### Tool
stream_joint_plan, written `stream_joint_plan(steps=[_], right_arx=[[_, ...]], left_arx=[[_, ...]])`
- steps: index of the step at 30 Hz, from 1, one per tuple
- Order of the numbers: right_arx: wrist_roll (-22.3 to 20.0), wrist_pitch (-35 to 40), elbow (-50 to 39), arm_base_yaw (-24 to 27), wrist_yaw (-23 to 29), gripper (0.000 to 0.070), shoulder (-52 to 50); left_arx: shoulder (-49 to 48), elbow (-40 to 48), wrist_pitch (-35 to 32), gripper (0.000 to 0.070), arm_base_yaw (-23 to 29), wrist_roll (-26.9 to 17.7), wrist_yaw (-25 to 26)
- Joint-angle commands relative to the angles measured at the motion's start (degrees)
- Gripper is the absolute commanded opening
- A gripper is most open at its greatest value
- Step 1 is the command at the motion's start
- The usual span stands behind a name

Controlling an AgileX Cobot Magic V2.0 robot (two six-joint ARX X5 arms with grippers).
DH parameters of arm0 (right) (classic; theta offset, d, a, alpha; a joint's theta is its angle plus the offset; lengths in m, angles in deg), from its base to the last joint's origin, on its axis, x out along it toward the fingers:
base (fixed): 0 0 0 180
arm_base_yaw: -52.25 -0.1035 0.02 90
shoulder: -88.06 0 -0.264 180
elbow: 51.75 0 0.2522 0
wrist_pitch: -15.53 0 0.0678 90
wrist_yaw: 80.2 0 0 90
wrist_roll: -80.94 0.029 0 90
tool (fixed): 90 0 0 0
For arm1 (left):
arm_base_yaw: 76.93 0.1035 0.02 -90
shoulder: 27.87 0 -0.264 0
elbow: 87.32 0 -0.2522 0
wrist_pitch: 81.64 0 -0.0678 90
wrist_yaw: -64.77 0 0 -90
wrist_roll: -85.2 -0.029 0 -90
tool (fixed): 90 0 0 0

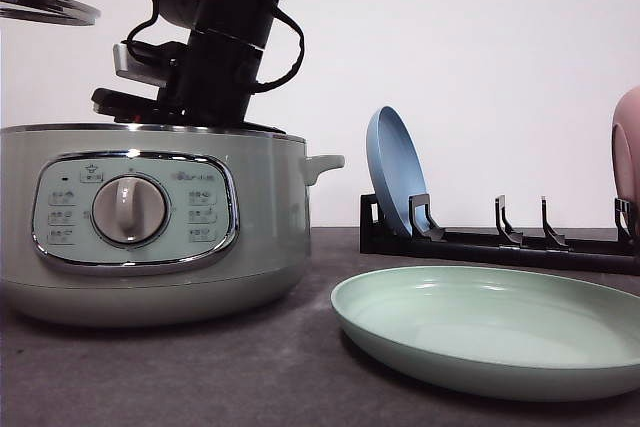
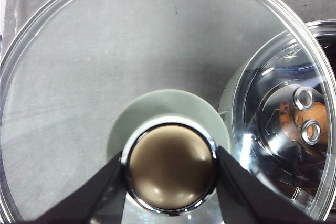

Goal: Transfer potato from steamer to green plate

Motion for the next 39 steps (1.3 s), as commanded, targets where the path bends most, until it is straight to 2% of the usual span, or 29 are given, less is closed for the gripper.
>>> stream_joint_plan(steps=[1,7,11,17,22,26,30,39], right_arx=[[-0.3,-0.1,4.0,-0.5,0.0,0.0196,-0.1],[-0.9,-4.9,14.0,-0.2,0.1,0.0196,-3.0],[-2.7,-10.0,19.0,0.6,0.3,0.0194,-6.0],[-4.1,-17.0,20.0,3.5,2.2,0.0193,-13.4],[-4.1,-20.1,18.0,6.8,2.9,0.0193,-21.0],[-4.3,-20.5,11.4,9.3,2.9,0.0194,-29.4],[-4.9,-19.7,0.3,11.1,2.9,0.0194,-38.5],[-5.2,-8.7,-30.6,12.2,1.5,0.0194,-59.2]], left_arx=[[-0.3,-1.8,-1.2,0.0000,0.1,-0.5,-0.2],[-0.3,-1.8,-1.2,0.0000,0.1,-0.5,-0.2],[-0.3,-1.8,-1.2,0.0000,0.1,-0.5,-0.2],[-0.3,-1.8,-1.2,0.0000,0.1,-0.5,0.1],[-0.4,-1.8,-1.2,0.0000,0.1,-0.5,2.8],[-0.4,-1.8,-1.2,0.0000,-0.2,-0.5,3.1],[-0.4,-1.8,-1.3,0.0000,-0.8,-0.5,4.0],[-0.4,-1.8,-2.3,0.0000,-3.5,-0.5,7.9]])
